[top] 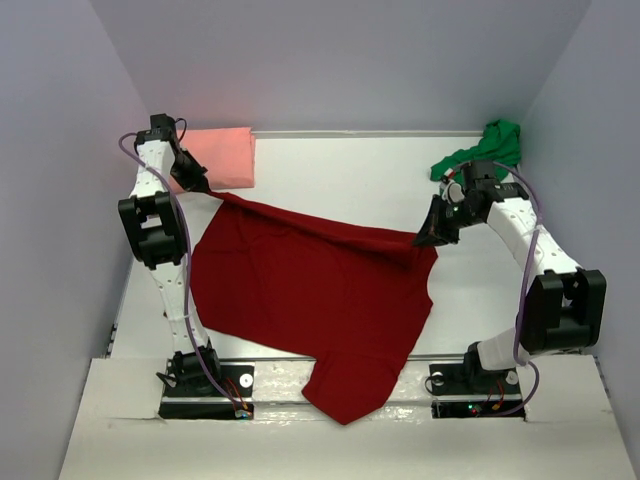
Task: Fold and stack the t-shirts
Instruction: Fold the tshirt
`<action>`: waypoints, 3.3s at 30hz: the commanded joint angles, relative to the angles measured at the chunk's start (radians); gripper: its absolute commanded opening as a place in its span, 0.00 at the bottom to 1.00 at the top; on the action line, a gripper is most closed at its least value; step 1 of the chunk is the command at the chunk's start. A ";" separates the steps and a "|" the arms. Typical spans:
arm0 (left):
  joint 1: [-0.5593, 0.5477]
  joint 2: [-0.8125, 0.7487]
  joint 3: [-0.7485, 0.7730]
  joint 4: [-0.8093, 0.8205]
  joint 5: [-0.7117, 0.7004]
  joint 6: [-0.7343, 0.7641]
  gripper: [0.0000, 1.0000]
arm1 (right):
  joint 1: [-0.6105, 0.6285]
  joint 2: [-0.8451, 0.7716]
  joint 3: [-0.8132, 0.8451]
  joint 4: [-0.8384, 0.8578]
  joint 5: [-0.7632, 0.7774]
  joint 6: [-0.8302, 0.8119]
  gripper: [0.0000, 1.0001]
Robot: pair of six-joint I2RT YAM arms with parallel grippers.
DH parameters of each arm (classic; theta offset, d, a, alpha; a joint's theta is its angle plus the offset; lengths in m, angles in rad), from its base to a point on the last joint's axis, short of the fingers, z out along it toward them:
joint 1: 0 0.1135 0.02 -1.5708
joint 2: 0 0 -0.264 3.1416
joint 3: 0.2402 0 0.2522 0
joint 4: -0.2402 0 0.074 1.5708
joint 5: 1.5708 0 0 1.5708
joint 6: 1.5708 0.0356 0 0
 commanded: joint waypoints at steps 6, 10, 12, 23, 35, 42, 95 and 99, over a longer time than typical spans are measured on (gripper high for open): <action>0.010 -0.073 0.037 -0.025 0.012 0.009 0.00 | 0.009 -0.020 0.088 -0.046 0.030 -0.029 0.00; 0.010 -0.073 0.038 -0.026 0.017 0.007 0.00 | 0.009 -0.008 0.128 -0.040 0.048 -0.033 0.00; 0.010 -0.076 0.038 -0.026 0.020 0.007 0.00 | 0.009 0.003 0.161 -0.039 0.045 -0.031 0.00; 0.008 -0.079 0.054 -0.035 0.026 0.009 0.00 | 0.009 0.038 0.329 -0.089 -0.007 -0.008 0.00; 0.007 -0.102 0.071 -0.038 0.029 -0.005 0.00 | 0.009 0.018 0.401 -0.161 -0.028 -0.006 0.00; 0.004 -0.090 0.150 -0.081 0.040 -0.013 0.00 | 0.009 0.011 0.428 -0.188 -0.045 -0.005 0.00; 0.004 -0.242 -0.305 -0.035 -0.064 0.065 0.00 | 0.009 -0.066 -0.096 -0.235 -0.107 -0.080 0.00; 0.008 -0.248 -0.331 -0.034 -0.063 0.070 0.00 | 0.009 -0.046 -0.145 -0.237 -0.102 -0.094 0.00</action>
